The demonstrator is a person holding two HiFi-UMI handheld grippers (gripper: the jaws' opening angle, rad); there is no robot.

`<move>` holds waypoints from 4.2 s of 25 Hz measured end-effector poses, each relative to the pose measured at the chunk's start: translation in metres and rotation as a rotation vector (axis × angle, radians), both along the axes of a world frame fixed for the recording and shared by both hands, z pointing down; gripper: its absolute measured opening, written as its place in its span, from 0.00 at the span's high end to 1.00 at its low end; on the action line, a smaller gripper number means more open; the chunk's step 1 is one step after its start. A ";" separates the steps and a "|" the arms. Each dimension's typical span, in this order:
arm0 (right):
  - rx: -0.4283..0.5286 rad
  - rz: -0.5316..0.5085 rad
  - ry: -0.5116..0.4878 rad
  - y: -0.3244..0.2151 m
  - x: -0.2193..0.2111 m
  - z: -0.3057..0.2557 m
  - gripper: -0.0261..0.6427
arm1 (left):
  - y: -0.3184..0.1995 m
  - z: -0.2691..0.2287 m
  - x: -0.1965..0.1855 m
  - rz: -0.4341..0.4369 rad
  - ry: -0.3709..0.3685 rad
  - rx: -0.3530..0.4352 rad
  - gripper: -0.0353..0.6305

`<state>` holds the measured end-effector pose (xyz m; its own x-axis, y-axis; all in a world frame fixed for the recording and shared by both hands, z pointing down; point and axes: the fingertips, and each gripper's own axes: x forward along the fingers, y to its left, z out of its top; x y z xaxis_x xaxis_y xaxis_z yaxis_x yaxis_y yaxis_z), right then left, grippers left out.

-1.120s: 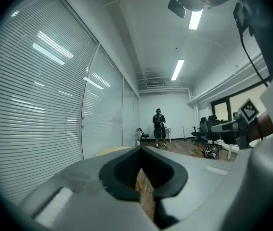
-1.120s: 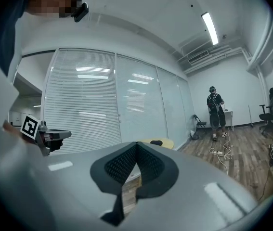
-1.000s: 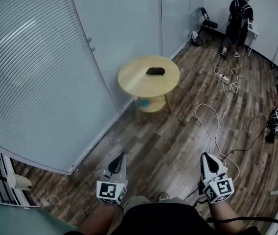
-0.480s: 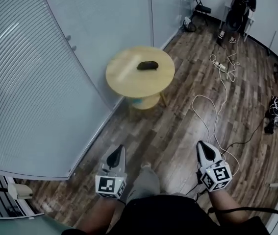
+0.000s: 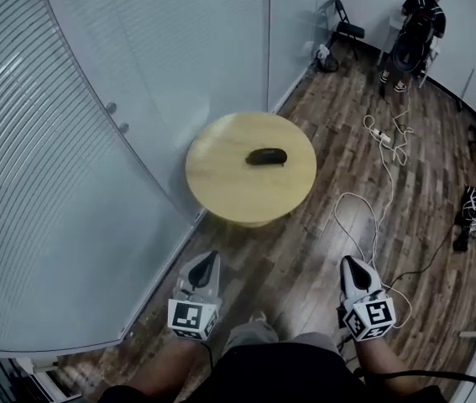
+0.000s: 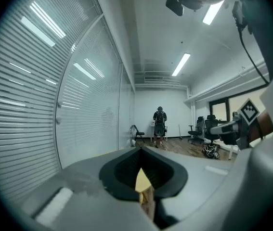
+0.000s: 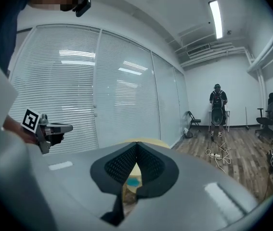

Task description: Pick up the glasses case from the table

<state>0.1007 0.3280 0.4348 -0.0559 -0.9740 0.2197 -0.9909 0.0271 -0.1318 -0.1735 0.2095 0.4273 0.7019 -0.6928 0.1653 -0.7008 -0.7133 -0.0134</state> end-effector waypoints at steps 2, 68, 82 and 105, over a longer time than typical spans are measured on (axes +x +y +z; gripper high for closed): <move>-0.010 -0.004 -0.010 -0.025 -0.008 0.006 0.95 | -0.031 0.001 0.006 0.013 0.000 0.006 0.94; -0.141 -0.449 -0.045 -0.541 0.036 0.044 0.93 | -0.441 -0.001 0.158 -0.103 0.093 -0.083 0.94; -0.215 -0.684 0.058 -0.561 0.030 0.121 0.52 | -0.468 0.075 0.162 -0.231 0.006 -0.190 0.94; -0.381 -0.940 0.162 -0.570 0.015 0.249 0.40 | -0.501 0.195 0.162 -0.281 -0.088 -0.285 0.94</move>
